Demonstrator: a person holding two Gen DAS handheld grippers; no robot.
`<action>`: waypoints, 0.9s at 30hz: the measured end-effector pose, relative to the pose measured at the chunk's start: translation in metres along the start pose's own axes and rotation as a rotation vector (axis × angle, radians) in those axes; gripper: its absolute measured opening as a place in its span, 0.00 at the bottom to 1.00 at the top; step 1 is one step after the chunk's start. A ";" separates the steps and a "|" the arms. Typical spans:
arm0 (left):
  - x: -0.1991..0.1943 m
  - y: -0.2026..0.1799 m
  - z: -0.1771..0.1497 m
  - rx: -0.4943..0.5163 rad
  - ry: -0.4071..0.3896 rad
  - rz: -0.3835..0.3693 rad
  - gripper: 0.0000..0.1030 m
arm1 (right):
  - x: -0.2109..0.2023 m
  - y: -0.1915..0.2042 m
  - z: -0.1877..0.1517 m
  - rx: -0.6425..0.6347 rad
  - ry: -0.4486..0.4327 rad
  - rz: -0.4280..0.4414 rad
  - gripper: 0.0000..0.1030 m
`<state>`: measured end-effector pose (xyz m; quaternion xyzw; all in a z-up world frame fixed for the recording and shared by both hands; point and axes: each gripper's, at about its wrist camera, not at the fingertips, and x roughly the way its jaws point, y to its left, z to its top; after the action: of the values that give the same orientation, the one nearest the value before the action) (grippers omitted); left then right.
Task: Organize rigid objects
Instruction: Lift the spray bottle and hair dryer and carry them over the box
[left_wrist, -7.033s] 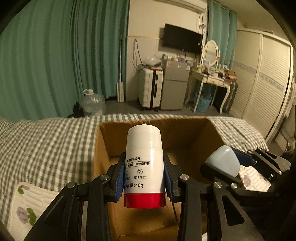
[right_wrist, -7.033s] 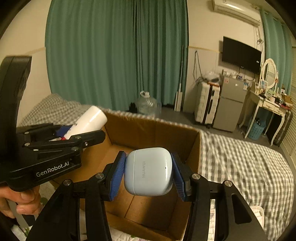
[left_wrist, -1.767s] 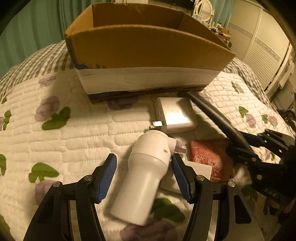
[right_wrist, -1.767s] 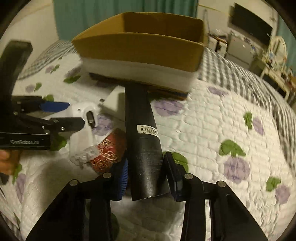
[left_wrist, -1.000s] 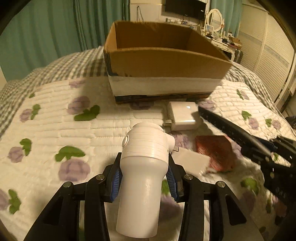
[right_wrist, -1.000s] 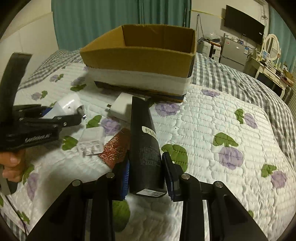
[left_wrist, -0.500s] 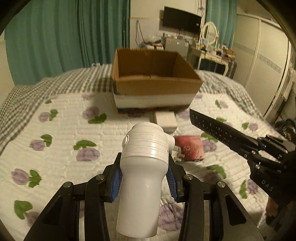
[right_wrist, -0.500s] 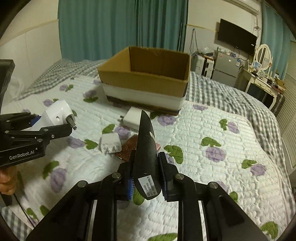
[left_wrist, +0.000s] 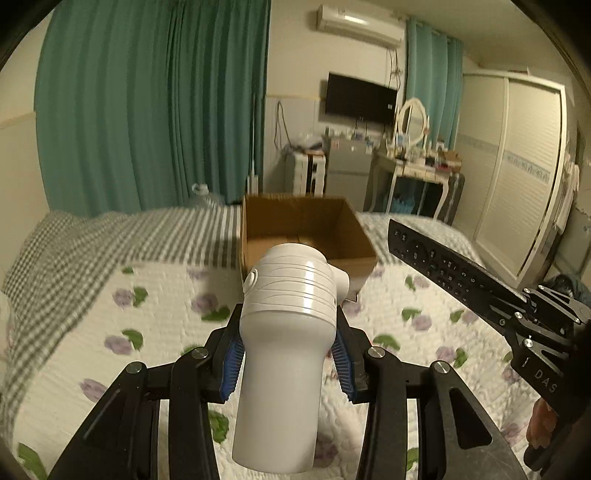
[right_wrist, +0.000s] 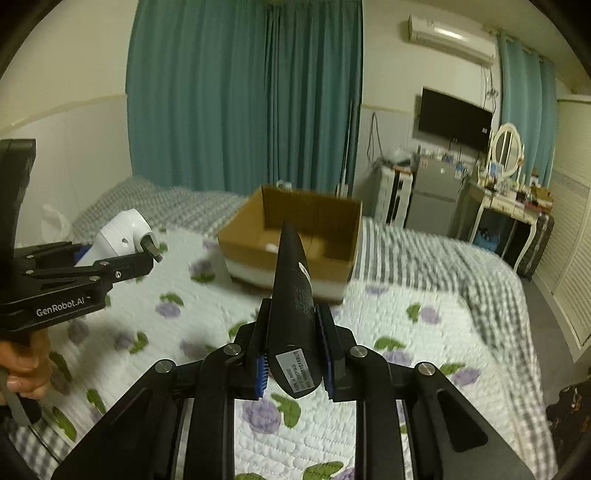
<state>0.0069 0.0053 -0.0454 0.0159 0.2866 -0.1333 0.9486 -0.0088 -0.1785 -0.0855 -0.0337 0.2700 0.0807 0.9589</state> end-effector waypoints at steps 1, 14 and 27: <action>-0.005 -0.001 0.004 0.000 -0.013 -0.001 0.41 | -0.006 0.000 0.006 0.001 -0.017 0.000 0.20; -0.039 0.001 0.066 -0.021 -0.138 -0.039 0.41 | -0.056 -0.017 0.066 0.065 -0.163 0.049 0.20; -0.003 0.003 0.112 -0.002 -0.193 -0.031 0.42 | -0.048 -0.028 0.111 0.032 -0.244 0.048 0.20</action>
<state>0.0657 -0.0032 0.0500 -0.0026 0.1941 -0.1485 0.9697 0.0131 -0.2010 0.0349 -0.0018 0.1535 0.1030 0.9828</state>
